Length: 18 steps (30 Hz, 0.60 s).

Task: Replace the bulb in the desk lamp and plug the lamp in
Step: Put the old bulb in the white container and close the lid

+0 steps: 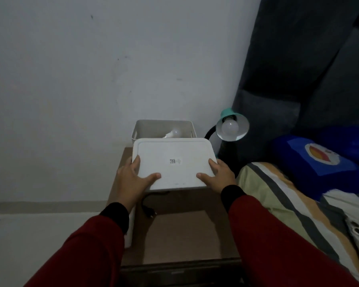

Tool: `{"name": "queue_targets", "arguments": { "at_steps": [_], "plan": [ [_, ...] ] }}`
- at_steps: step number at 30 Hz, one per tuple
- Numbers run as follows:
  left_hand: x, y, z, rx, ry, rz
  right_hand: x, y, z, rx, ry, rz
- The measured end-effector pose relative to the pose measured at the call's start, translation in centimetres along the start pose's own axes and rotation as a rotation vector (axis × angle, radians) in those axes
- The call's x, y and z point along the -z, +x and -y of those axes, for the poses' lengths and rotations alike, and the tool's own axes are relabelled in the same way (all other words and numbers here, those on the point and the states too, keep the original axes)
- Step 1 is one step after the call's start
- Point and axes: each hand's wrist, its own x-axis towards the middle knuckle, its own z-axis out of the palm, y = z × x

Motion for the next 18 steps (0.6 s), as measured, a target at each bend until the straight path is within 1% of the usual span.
{"name": "queue_targets", "arguments": {
  "at_steps": [5, 9, 12, 18],
  "plan": [
    [0.7, 6.1, -0.9, -0.002, 0.007, -0.011, 0.3, 5.6, 3.5, 0.055, -0.043, -0.024],
    [0.2, 11.6, -0.3, 0.015, 0.03, -0.012, -0.4, 10.3, 5.3, 0.076, -0.067, -0.016],
    [-0.7, 15.2, 0.4, 0.016, 0.033, -0.02, -1.4, 13.6, 5.8, 0.07, -0.058, -0.019],
    [-2.7, 20.2, 2.0, 0.043, 0.07, 0.026, -3.7, 18.6, 5.4, 0.043, -0.083, -0.015]
  ]
}}
